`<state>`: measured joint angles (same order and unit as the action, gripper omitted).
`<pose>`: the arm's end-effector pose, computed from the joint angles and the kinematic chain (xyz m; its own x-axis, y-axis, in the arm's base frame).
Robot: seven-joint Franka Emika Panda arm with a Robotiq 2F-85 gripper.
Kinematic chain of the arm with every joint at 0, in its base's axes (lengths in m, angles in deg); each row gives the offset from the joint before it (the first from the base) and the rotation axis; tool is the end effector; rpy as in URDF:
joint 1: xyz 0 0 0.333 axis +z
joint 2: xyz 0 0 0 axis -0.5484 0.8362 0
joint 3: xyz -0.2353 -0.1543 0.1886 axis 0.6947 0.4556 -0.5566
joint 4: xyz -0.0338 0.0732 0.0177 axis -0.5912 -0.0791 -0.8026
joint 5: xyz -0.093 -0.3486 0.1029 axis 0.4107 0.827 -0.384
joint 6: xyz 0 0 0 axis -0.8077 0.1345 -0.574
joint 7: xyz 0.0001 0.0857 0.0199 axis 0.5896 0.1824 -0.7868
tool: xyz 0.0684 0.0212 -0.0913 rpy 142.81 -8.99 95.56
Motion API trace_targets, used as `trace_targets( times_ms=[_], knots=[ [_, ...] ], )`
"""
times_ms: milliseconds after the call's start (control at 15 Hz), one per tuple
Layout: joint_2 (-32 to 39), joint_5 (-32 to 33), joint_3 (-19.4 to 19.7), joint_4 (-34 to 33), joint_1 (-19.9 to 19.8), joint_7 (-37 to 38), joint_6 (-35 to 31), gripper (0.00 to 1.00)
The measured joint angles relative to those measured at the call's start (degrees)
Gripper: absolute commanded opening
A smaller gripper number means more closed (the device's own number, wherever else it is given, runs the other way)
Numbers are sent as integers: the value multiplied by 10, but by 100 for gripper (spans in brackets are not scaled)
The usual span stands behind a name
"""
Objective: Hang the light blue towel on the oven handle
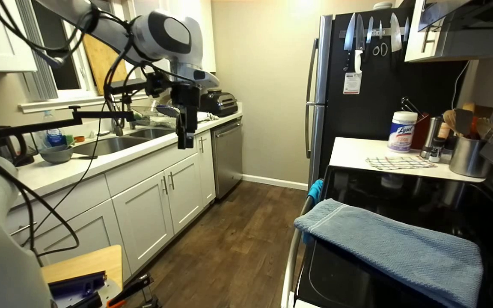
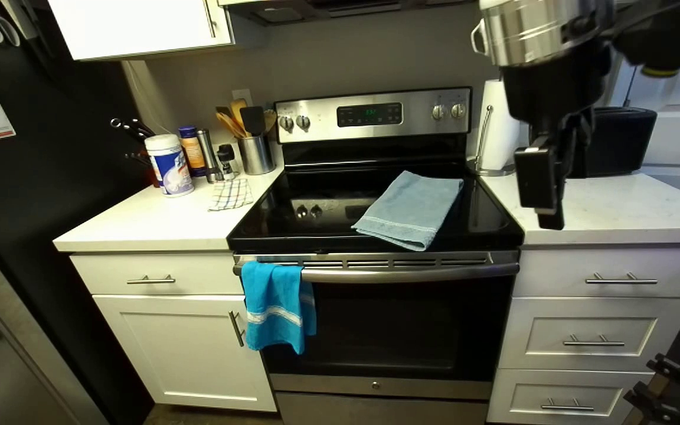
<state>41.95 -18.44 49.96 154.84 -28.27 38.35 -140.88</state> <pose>0.3630 0.2141 0.4767 0.9813 -0.0652 -0.1811 -0.0084 -0.9545 0.2982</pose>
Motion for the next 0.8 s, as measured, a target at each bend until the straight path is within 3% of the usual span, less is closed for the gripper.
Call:
trace_targets(
  times_ms=[800],
  knots=[
    [206,25,102,-90,42,70,-123,100]
  ],
)
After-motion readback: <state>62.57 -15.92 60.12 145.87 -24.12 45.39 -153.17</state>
